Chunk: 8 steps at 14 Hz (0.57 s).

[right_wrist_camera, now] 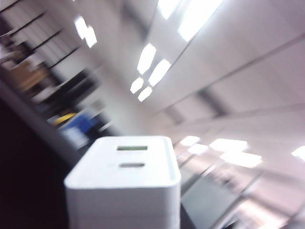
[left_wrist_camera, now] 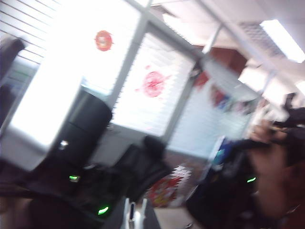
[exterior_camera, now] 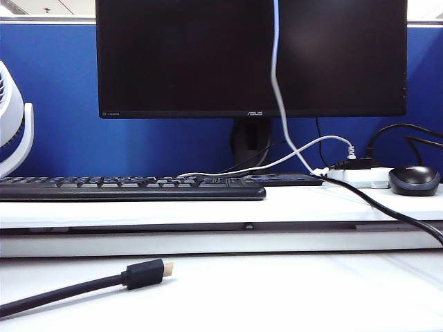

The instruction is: Pick up the Type-C charging cable and the charging base, insert one end of the Type-C charger into the corresponding slot on the base, and finally place the plugged-in charger back on the table.

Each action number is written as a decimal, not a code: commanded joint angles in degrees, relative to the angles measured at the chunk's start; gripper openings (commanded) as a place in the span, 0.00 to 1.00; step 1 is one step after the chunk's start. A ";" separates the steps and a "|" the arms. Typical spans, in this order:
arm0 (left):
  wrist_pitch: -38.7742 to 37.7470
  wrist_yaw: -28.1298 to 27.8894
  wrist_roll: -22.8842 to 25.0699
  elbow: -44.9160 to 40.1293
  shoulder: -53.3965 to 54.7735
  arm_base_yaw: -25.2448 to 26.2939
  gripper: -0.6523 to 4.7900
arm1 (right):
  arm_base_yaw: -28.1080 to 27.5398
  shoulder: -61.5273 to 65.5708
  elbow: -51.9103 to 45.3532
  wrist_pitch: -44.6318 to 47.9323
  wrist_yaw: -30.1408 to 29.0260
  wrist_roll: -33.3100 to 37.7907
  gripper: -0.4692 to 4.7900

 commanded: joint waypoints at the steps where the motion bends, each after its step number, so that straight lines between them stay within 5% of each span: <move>1: -16.70 0.68 15.89 0.26 0.46 2.34 0.11 | 0.11 0.02 0.24 -15.58 2.03 18.08 0.09; 2: -28.00 -0.81 25.40 0.26 0.70 6.23 0.11 | -0.70 0.04 0.24 -26.67 2.01 36.81 0.09; 5: -31.67 -1.03 30.58 0.26 0.87 8.41 0.11 | -5.66 0.37 0.24 -40.76 -1.84 51.12 0.09; 7: -33.83 -1.03 33.18 0.26 0.85 9.09 0.11 | -12.00 2.25 0.24 -49.94 -12.39 58.47 0.09; 8: -34.21 -0.81 32.79 0.26 0.85 9.09 0.11 | -14.27 7.34 0.24 -58.38 -12.81 59.25 0.09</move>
